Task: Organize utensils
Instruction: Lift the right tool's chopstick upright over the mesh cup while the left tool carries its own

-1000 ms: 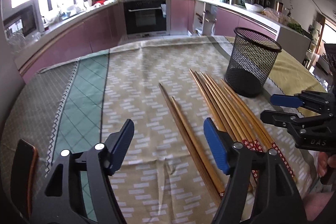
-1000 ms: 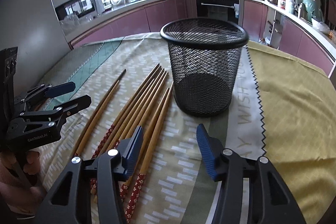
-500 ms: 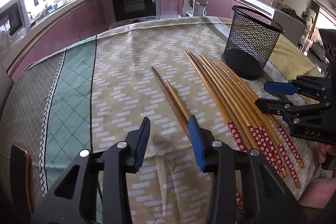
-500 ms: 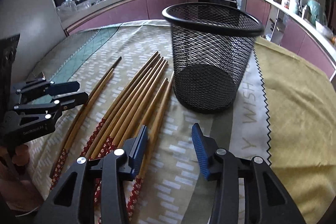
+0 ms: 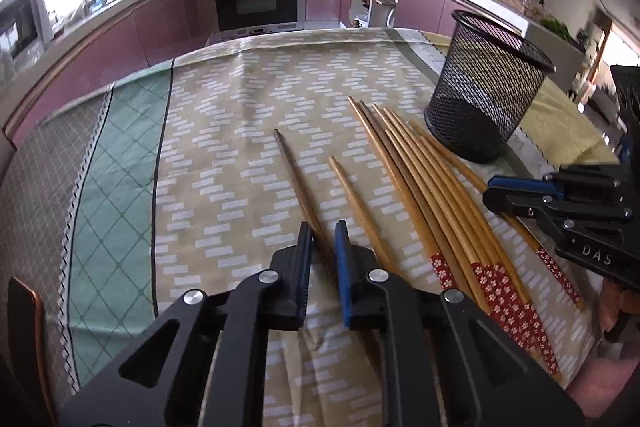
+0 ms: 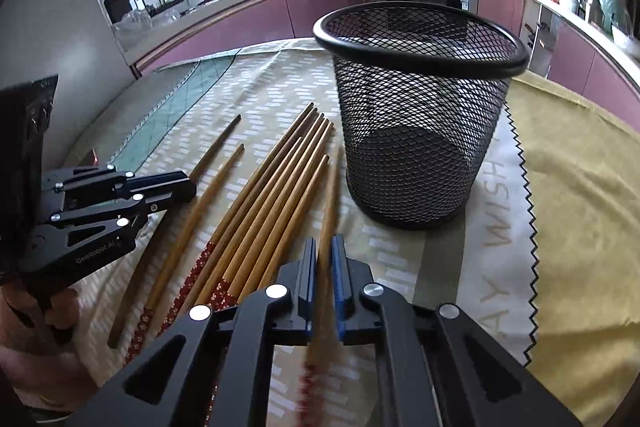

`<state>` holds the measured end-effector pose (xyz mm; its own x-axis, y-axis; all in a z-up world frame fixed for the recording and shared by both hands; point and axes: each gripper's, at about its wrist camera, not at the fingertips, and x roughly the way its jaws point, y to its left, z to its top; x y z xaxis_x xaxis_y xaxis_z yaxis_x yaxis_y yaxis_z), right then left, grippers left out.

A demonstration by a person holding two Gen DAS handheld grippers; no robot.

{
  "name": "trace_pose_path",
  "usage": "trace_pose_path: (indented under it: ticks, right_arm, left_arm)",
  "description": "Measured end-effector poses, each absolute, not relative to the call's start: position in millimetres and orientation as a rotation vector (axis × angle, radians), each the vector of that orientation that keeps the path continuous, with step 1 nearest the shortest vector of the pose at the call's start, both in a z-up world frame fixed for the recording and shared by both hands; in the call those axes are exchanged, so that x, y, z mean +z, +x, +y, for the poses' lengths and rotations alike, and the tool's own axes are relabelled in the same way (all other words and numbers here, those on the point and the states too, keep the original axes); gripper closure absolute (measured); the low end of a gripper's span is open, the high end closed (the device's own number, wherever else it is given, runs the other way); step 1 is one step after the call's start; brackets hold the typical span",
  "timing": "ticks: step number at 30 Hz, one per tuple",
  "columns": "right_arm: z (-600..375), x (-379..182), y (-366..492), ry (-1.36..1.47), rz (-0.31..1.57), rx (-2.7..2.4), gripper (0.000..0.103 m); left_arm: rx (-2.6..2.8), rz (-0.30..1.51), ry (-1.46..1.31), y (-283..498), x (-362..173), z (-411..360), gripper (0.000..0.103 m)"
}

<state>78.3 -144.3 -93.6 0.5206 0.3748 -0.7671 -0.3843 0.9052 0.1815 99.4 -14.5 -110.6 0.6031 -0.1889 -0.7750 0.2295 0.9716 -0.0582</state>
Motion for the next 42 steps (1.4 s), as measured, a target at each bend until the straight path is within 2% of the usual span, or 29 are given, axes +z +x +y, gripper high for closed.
trace_pose_path:
  ticks: [4, 11, 28, 42]
  right_arm:
    - [-150, -90, 75, 0.013, 0.904, 0.472, 0.097]
    - [-166, -64, 62, 0.086, 0.829, 0.551, 0.097]
    - [-202, 11, 58, 0.184, 0.604, 0.616, 0.097]
    - [-221, 86, 82, 0.114, 0.435, 0.588, 0.097]
  left_arm:
    - [-0.238, 0.880, 0.025, 96, -107, -10, 0.095]
    - [-0.272, 0.845, -0.001, 87, -87, -3, 0.095]
    - [-0.473, 0.567, -0.101, 53, 32, 4, 0.096]
    - [-0.554, 0.403, -0.102, 91, 104, -41, 0.096]
